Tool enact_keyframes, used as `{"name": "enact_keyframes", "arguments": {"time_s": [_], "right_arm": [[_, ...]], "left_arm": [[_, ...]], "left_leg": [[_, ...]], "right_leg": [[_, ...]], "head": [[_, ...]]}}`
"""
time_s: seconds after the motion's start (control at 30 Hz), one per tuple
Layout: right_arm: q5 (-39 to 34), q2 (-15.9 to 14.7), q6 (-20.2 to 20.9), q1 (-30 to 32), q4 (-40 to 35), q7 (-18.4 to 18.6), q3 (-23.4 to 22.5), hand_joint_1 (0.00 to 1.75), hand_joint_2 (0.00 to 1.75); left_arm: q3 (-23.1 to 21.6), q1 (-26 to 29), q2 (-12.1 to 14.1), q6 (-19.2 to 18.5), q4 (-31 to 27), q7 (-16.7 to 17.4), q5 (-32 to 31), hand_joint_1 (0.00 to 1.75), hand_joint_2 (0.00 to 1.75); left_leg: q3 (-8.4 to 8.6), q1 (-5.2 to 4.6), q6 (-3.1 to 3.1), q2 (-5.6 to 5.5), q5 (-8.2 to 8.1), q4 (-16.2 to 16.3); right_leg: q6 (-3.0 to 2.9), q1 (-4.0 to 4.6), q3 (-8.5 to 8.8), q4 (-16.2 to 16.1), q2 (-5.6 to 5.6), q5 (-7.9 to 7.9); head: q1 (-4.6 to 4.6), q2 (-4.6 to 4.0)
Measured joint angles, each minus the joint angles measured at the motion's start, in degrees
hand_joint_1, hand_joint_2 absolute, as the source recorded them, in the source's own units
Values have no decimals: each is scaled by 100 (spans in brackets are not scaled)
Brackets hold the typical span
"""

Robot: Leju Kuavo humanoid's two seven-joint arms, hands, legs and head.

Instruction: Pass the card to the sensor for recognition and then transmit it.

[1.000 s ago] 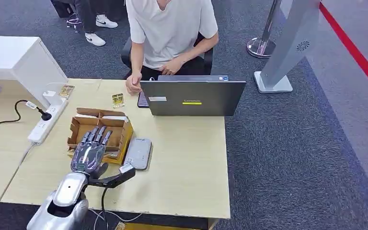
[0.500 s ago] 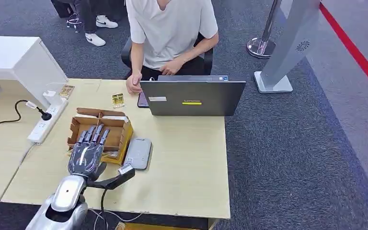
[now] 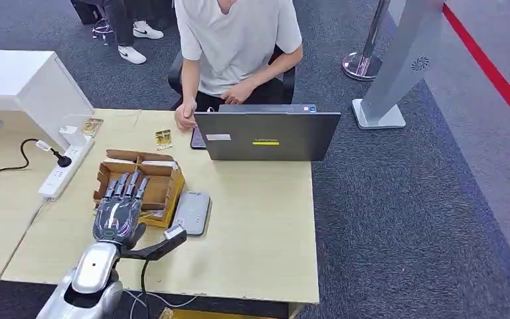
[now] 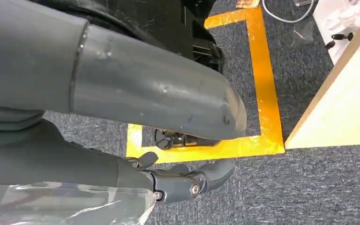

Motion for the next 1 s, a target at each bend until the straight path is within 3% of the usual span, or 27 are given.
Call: {"name": "enact_keyframes", "arguments": {"time_s": [0.77, 0.8, 0.83, 1.0], "right_arm": [[83, 0, -28, 1, 0, 85, -70, 0, 0], [90, 2, -31, 2, 0, 87, -81, 0, 0], [99, 2, -31, 2, 0, 87, -92, 0, 0], [129, 2, -33, 3, 0, 90, -125, 0, 0]], "left_arm": [[153, 19, -52, -55, 0, 188, -31, 0, 175], [162, 19, -55, -77, 0, 190, -31, 23, 175], [164, 19, -57, -100, 0, 192, -33, 175, 175], [166, 23, -74, -230, 0, 210, -37, 175, 175]], "left_leg": [[0, 0, 0, 0, 0, 0], [0, 0, 0, 0, 0, 0], [0, 0, 0, 0, 0, 0], [0, 0, 0, 0, 0, 0]], "right_leg": [[0, 0, 0, 0, 0, 0], [0, 0, 0, 0, 0, 0], [0, 0, 0, 0, 0, 0], [0, 0, 0, 0, 0, 0]], "head": [[2, 0], [2, 0], [0, 0], [2, 0]]}}
